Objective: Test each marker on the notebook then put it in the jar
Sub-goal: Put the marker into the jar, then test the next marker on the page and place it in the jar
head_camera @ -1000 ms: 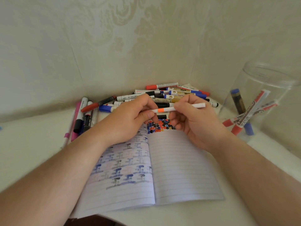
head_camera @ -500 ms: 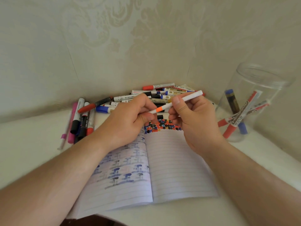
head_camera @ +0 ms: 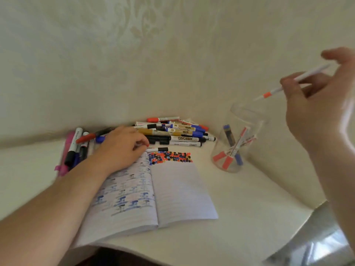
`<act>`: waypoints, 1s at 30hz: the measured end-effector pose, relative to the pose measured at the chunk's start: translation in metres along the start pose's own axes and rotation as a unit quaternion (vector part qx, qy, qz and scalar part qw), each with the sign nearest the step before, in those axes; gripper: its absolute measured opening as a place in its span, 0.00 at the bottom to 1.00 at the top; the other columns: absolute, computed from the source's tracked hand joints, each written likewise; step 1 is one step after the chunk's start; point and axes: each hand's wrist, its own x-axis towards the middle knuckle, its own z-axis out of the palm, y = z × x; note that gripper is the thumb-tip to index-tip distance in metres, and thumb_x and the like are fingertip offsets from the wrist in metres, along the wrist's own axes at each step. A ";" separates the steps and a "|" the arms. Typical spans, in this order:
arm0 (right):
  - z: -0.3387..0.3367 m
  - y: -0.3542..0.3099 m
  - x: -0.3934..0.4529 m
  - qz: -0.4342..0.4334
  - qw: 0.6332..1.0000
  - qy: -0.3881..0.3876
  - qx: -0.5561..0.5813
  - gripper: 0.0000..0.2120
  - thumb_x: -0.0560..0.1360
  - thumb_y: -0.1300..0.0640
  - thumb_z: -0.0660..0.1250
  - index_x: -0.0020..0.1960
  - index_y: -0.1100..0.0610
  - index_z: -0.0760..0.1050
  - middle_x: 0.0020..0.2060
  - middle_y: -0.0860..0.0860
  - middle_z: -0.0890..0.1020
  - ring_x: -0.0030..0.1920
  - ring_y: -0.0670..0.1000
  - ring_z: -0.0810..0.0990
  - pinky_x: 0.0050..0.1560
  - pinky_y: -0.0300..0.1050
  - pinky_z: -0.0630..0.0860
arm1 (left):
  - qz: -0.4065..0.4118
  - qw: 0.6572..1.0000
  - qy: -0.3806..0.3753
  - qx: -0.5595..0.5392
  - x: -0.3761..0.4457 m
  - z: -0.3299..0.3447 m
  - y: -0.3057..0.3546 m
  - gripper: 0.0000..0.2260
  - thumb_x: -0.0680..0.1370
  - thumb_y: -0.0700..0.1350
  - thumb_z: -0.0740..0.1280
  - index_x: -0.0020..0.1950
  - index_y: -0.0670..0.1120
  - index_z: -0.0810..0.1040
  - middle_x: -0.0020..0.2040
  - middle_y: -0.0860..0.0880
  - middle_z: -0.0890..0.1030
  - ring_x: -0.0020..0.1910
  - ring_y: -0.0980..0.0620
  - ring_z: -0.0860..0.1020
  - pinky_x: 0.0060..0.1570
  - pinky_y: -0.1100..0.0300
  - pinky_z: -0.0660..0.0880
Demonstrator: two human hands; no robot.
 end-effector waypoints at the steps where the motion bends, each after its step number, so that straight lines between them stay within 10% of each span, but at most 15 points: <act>1: -0.004 0.005 -0.002 -0.004 0.999 -0.023 -0.039 0.18 0.79 0.51 0.69 0.66 0.43 0.67 0.44 0.42 0.84 0.35 0.44 0.78 0.45 0.45 0.73 | -0.003 1.000 0.001 0.005 -0.001 0.000 0.002 0.07 0.79 0.55 0.69 0.55 0.61 0.84 0.50 0.57 0.80 0.55 0.51 0.76 0.59 0.47 0.74; 10: 0.004 0.036 -0.021 0.039 0.978 -0.161 -0.124 0.13 0.83 0.51 0.65 0.65 0.38 0.72 0.45 0.43 0.85 0.44 0.52 0.82 0.47 0.46 0.72 | -0.020 0.996 -0.007 0.085 0.000 0.004 0.017 0.12 0.82 0.58 0.65 0.61 0.59 0.84 0.56 0.53 0.81 0.58 0.48 0.75 0.56 0.49 0.70; 16: 0.008 0.038 -0.019 -0.010 0.958 -0.210 -0.198 0.18 0.84 0.45 0.59 0.51 0.55 0.82 0.43 0.51 0.85 0.47 0.57 0.81 0.48 0.52 0.78 | -0.020 0.994 0.054 0.097 -0.003 0.008 0.015 0.08 0.80 0.54 0.70 0.54 0.54 0.86 0.51 0.51 0.80 0.55 0.46 0.75 0.53 0.47 0.70; 22: 0.017 0.009 -0.032 -0.091 0.982 -0.114 -0.124 0.10 0.80 0.56 0.66 0.58 0.49 0.83 0.47 0.43 0.77 0.38 0.42 0.75 0.43 0.43 0.72 | -0.001 0.997 0.060 0.042 -0.001 0.005 0.021 0.07 0.83 0.54 0.62 0.56 0.55 0.78 0.47 0.56 0.78 0.50 0.50 0.75 0.50 0.52 0.67; 26: 0.064 -0.019 -0.070 -0.163 0.965 -0.197 -0.062 0.09 0.79 0.57 0.69 0.56 0.52 0.85 0.39 0.41 0.73 0.36 0.43 0.71 0.39 0.29 0.67 | 0.025 0.998 -0.006 -0.054 -0.003 0.000 0.028 0.03 0.84 0.54 0.63 0.56 0.60 0.75 0.49 0.60 0.80 0.48 0.57 0.78 0.48 0.54 0.74; 30: 0.122 -0.021 -0.114 -0.227 0.913 -0.315 -0.123 0.15 0.80 0.48 0.69 0.65 0.50 0.82 0.52 0.50 0.84 0.54 0.54 0.81 0.50 0.48 0.78 | 0.063 0.995 0.005 -0.073 -0.002 -0.009 0.030 0.08 0.77 0.58 0.72 0.54 0.60 0.80 0.48 0.61 0.82 0.47 0.59 0.78 0.45 0.55 0.73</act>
